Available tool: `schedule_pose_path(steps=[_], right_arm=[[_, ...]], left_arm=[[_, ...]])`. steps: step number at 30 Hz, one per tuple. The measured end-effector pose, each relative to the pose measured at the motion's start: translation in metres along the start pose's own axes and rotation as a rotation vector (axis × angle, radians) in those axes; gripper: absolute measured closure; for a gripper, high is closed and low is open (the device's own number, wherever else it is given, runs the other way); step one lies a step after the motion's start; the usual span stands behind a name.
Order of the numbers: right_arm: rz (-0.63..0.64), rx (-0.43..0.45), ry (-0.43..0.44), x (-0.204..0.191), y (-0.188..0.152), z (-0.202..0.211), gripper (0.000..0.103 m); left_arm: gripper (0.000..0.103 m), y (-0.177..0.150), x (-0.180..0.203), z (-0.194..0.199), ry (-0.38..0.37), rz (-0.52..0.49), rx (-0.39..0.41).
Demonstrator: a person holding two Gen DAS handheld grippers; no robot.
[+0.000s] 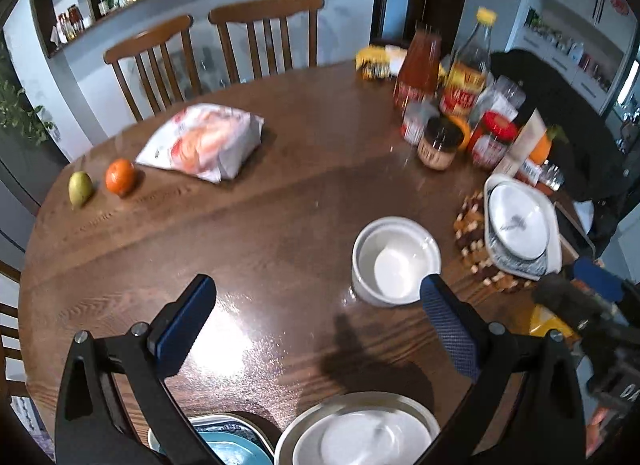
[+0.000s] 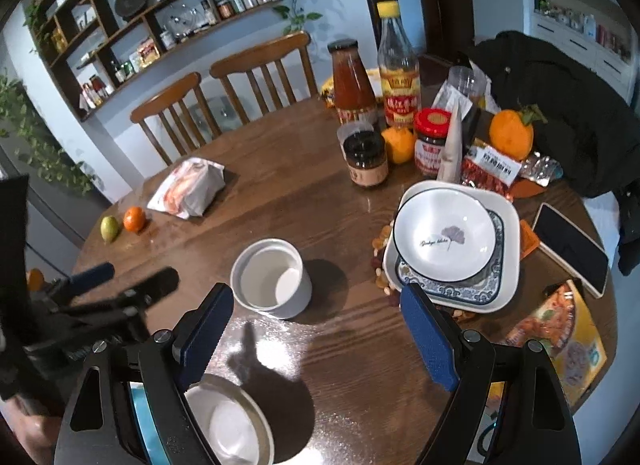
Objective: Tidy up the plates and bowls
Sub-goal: 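Move both open tools toward the white ramekin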
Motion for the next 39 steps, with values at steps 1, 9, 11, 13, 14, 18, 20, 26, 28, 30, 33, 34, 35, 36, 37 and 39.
schedule_pose_path(steps=[1, 9, 11, 13, 14, 18, 20, 26, 28, 30, 33, 34, 35, 36, 37, 39], right_arm=[[-0.001, -0.007, 0.001, 0.001, 0.0, -0.004, 0.017], [0.01, -0.073, 0.011, 0.0, 0.003, -0.04, 0.017], [0.016, -0.082, 0.015, -0.001, 0.004, -0.048, 0.017], [0.025, -0.094, 0.017, -0.003, 0.005, -0.056, 0.02], [0.029, -0.1, 0.018, -0.004, 0.005, -0.059, 0.023], [0.056, -0.122, 0.021, -0.008, 0.006, -0.073, 0.027], [0.068, -0.129, 0.023, -0.01, 0.007, -0.078, 0.031], [0.104, -0.159, 0.032, -0.015, 0.008, -0.095, 0.041], [0.111, -0.168, 0.035, -0.017, 0.008, -0.1, 0.042], [0.12, -0.176, 0.034, -0.018, 0.008, -0.104, 0.046], [0.13, -0.189, 0.037, -0.018, 0.008, -0.11, 0.052], [0.131, -0.191, 0.037, -0.019, 0.008, -0.111, 0.052], [0.133, -0.194, 0.037, -0.019, 0.008, -0.113, 0.052], [0.134, -0.196, 0.039, -0.019, 0.008, -0.114, 0.052], [0.135, -0.198, 0.042, -0.019, 0.008, -0.115, 0.052], [0.135, -0.199, 0.045, -0.02, 0.008, -0.116, 0.053]], left_arm=[[0.001, -0.002, 0.0, -0.005, 0.001, -0.002, -0.01], [0.001, -0.006, 0.005, -0.038, 0.026, 0.001, -0.053], [0.001, -0.006, 0.006, -0.048, 0.028, 0.004, -0.07], [0.002, -0.007, 0.007, -0.055, 0.032, 0.003, -0.081], [0.002, -0.007, 0.007, -0.058, 0.034, 0.001, -0.085], [0.003, -0.005, 0.011, -0.067, 0.036, -0.003, -0.097], [0.005, -0.004, 0.013, -0.07, 0.036, -0.007, -0.101], [0.013, -0.006, 0.019, -0.082, 0.033, -0.02, -0.125], [0.016, -0.007, 0.021, -0.086, 0.029, -0.02, -0.135], [0.02, -0.007, 0.022, -0.089, 0.025, -0.021, -0.142], [0.027, -0.007, 0.024, -0.092, 0.017, -0.022, -0.147], [0.027, -0.007, 0.024, -0.093, 0.017, -0.023, -0.148], [0.028, -0.007, 0.025, -0.094, 0.014, -0.023, -0.148], [0.03, -0.007, 0.026, -0.095, 0.012, -0.022, -0.148], [0.031, -0.007, 0.026, -0.095, 0.011, -0.022, -0.149], [0.031, -0.007, 0.026, -0.097, 0.011, -0.022, -0.15]])
Point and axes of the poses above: each gripper's, at about its wrist camera, not at the fingertips, and z roughly against the way its jaws point, x to its right, y to its top, the point moved 6 cm from there along -z, roughly the way its jaws point, and after that the axes turned 2 degrees about -z, right-handed, at the moved point
